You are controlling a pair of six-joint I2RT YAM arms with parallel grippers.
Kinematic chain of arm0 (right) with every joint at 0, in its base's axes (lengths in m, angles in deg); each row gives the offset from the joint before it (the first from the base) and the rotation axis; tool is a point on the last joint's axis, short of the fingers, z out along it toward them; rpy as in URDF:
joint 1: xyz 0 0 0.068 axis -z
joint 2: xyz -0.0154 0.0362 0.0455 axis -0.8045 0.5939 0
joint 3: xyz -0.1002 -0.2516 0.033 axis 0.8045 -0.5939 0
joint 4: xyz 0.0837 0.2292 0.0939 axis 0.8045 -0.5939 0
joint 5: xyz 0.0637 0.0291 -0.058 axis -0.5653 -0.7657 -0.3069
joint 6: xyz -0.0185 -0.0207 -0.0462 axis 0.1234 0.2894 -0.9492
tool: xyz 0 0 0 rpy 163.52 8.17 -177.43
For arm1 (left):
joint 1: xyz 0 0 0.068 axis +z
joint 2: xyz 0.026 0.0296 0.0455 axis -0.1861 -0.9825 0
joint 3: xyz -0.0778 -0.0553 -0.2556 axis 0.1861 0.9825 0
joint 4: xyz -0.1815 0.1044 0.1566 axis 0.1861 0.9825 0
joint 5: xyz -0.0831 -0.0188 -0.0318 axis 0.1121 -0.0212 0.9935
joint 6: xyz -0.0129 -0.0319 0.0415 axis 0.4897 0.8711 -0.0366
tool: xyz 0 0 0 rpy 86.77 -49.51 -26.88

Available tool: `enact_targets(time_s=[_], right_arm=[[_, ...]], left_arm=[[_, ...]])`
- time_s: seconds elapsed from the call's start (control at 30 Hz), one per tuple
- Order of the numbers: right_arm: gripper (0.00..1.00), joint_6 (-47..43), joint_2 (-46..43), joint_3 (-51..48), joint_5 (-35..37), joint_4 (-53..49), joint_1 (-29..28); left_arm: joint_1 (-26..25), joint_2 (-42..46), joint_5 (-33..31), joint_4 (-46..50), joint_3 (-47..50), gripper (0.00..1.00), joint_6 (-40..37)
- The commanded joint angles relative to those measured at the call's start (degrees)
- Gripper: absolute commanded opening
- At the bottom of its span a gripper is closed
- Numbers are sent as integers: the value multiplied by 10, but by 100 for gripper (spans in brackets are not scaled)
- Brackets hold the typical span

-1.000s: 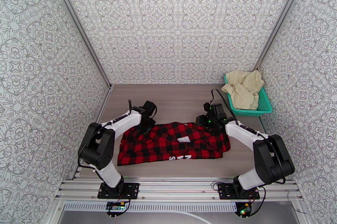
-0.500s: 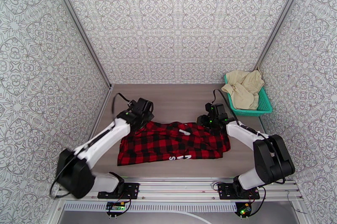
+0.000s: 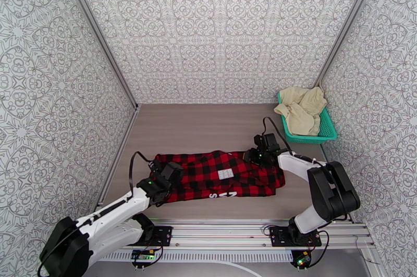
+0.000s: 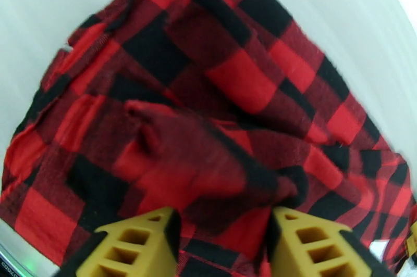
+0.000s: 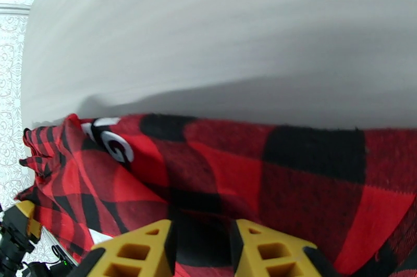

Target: Fold and stack the mixed laundry pile

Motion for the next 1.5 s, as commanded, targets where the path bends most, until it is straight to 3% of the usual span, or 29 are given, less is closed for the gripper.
enact_targets(time_s=[0.0, 0.17, 0.27, 0.3, 0.37, 0.47, 0.57, 0.73, 0.9, 1.03, 1.2, 1.3, 1.47], right_arm=[[36, 5, -36, -28, 26, -48, 35], [36, -21, -83, -44, 49, -102, 75], [36, -21, -102, -43, 46, -115, 76], [36, -20, -107, -41, 40, -120, 75], [35, -9, -122, -37, 21, -131, 75], [32, 26, -146, -37, 1, -147, 70], [33, 65, -147, -39, -2, -159, 51], [33, 140, -87, -47, 12, -109, 10], [26, 157, 28, 1, 63, -48, 0], [22, 124, 150, 128, 78, -72, 1], [21, 85, 288, 309, 83, -132, 1], [22, 65, 368, 425, 66, -156, 1], [27, 9, 508, 663, 38, -246, 2]], left_arm=[[8, 14, -27, 178, -58, 54, 75], [19, 58, -27, 302, -106, 55, 85], [27, 69, -10, 327, -120, 57, 78], [28, 72, -5, 309, -121, 54, 49], [42, 62, 41, 188, -120, 44, -84], [69, -16, 118, 67, -159, 33, -223], [103, -138, 211, 7, -224, 25, -334], [136, -310, 304, -9, -288, 11, -405], [181, -349, 329, -40, -224, 7, -400], [207, -335, 312, -34, -163, 6, -389], [188, -298, 309, -62, -80, 6, -306], [135, -274, 312, -98, -45, 6, -234], [-14, -252, 333, -122, -40, 6, -119]])
